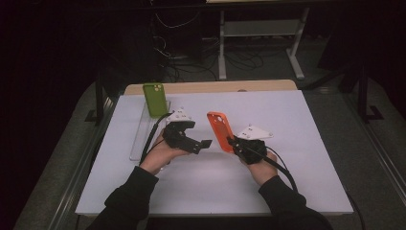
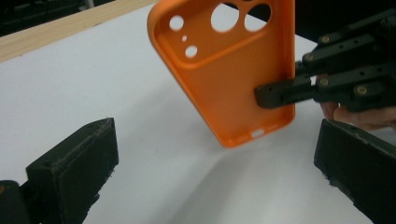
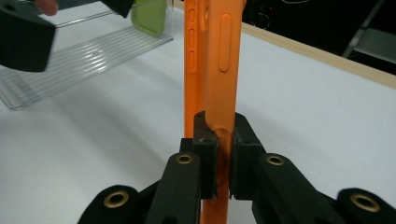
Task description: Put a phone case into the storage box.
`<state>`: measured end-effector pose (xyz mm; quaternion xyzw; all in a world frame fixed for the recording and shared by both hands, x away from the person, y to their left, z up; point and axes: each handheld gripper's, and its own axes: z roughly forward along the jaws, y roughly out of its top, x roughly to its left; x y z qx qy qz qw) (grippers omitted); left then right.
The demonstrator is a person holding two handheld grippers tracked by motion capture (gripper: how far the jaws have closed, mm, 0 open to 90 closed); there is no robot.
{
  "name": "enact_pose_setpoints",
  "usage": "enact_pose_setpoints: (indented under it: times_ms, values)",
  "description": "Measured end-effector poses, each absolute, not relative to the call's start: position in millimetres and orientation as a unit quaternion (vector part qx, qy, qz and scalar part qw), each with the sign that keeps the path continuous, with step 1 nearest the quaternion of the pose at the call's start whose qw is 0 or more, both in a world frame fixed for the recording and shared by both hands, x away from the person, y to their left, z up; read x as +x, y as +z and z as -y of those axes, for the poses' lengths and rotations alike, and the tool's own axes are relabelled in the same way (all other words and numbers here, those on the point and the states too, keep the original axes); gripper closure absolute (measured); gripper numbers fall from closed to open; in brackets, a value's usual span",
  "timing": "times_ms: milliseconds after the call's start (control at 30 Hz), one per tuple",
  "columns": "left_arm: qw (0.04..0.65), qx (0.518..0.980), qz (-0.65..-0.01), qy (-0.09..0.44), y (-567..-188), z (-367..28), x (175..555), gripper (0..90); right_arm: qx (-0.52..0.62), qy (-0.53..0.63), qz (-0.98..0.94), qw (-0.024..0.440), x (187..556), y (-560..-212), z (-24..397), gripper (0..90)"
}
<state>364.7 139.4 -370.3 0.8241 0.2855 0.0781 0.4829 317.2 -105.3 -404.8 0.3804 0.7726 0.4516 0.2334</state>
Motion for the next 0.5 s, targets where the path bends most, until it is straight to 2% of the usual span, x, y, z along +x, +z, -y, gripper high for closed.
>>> enact_pose_setpoints:
  times_ms: [500]
  values:
    - [0.515,0.802,-0.293,0.076,-369.2,-126.1,371.1,0.0,0.383,0.472,-0.768,0.204,310.4,-402.9,93.8,81.9]
